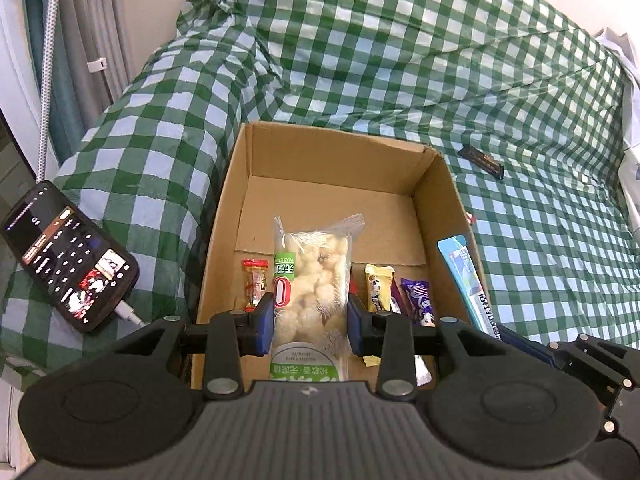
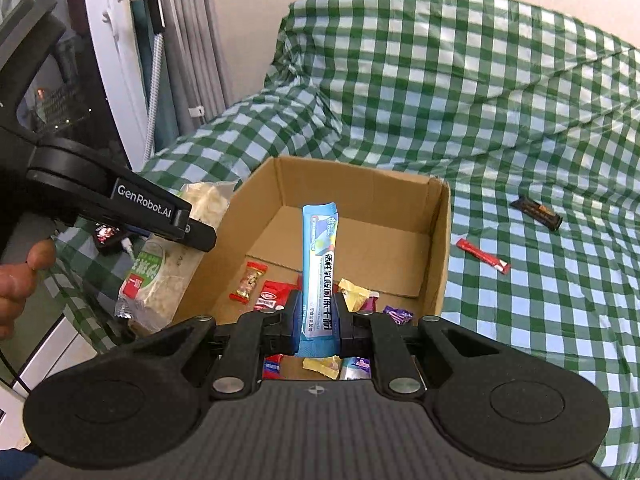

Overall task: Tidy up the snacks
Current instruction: 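Carry the nut bar and blue bar over the cardboard box with both tools, then open both tools to drop the nut bar and blue bar into the box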

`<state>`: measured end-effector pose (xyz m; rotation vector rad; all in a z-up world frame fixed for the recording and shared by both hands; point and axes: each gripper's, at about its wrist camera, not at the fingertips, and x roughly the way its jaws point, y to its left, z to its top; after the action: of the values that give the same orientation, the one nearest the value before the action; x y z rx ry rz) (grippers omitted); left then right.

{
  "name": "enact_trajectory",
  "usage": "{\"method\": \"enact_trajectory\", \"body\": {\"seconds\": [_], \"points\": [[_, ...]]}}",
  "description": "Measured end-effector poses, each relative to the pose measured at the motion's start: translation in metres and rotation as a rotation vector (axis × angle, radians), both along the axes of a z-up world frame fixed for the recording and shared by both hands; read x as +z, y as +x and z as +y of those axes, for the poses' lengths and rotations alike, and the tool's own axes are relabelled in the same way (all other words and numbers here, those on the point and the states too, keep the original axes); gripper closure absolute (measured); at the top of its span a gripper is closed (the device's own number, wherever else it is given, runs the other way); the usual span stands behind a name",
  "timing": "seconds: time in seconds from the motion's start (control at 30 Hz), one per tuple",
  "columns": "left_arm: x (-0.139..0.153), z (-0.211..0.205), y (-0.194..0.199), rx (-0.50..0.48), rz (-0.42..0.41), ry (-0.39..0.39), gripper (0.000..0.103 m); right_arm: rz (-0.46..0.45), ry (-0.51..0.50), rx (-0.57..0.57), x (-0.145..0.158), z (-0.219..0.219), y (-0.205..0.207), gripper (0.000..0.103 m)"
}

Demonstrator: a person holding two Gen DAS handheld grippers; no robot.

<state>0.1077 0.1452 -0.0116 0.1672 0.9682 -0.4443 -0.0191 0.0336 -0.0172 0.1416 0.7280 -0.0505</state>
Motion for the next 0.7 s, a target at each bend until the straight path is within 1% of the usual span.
{"method": "enact_trajectory", "body": {"seconds": [0.33, 0.7], "points": [[-0.029, -0.013, 0.034, 0.017, 0.038, 0.037, 0.063, 0.06, 0.014, 0.01, -0.024, -0.005, 0.033, 0.087], [-0.058, -0.021, 0.056, 0.023, 0.063, 0.099, 0.063, 0.103, 0.026, 0.009, -0.046, -0.01, 0.062, 0.087]]}}
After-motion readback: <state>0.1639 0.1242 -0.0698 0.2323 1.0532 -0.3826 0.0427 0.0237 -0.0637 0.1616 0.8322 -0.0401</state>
